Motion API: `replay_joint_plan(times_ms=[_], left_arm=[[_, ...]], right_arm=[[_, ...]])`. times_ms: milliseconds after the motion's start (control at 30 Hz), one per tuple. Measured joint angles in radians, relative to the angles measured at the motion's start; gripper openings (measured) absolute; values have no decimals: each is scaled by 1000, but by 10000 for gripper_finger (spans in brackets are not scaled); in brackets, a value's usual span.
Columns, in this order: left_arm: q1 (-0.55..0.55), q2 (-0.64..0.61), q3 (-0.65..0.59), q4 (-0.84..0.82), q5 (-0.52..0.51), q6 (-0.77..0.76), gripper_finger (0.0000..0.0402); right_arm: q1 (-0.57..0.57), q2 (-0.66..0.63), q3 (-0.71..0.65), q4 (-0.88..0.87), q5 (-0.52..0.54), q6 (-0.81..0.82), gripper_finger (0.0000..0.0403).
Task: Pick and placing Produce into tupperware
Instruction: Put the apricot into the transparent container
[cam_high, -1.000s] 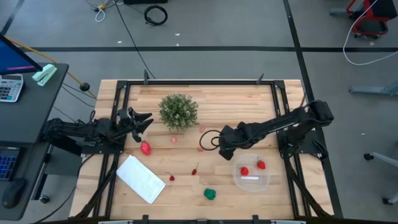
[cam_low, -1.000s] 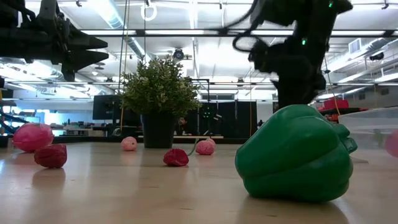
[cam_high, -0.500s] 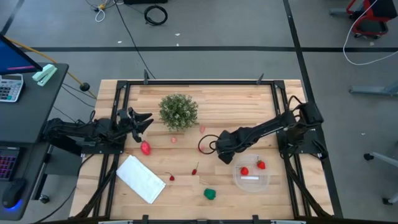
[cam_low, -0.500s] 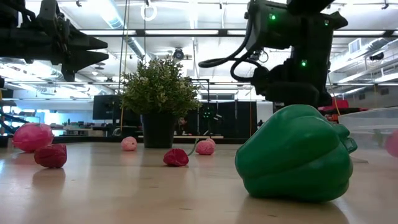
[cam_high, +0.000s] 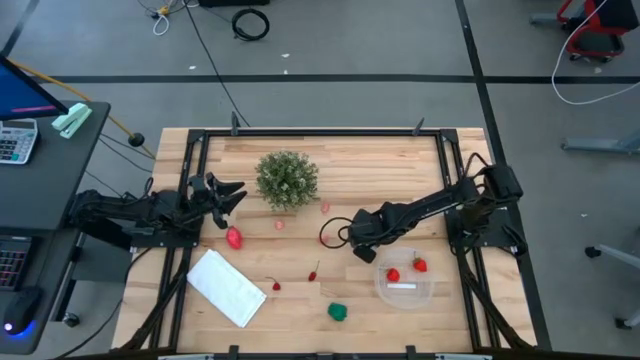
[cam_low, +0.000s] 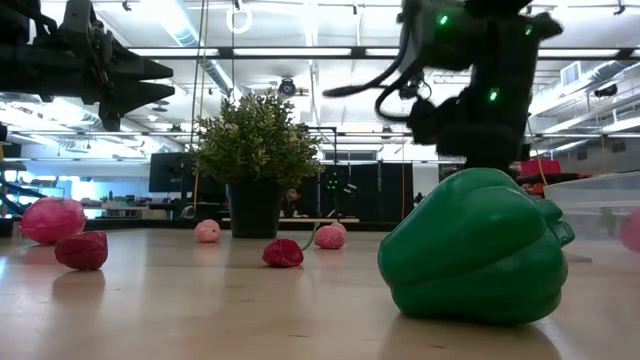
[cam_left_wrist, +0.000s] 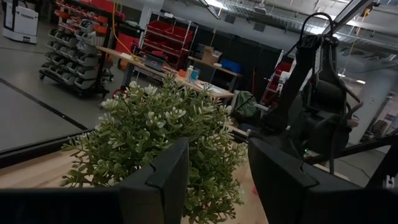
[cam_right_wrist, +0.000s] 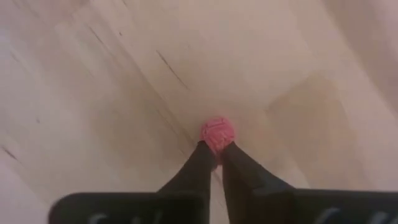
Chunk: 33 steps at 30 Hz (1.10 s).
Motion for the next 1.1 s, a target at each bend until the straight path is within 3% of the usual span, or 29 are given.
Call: replay_joint_plan(times_ms=[233, 500, 700, 933, 1100], left_arm=[[0, 0, 0, 0, 0, 0, 172], [-1, 0, 0, -11, 0, -45, 172], [-1, 0, 0, -18, 0, -52, 172], [-1, 0, 0, -34, 0, -52, 172], [-1, 0, 0, -34, 0, -56, 172]], right_arm=[[90, -231, 0, -229, 78, 211, 22], [371, -442, 0, -273, 153, 567, 25], [511, -386, 0, -276, 158, 738, 30], [532, -201, 0, -273, 77, 625, 36], [490, -107, 0, -259, 22, 513, 71]])
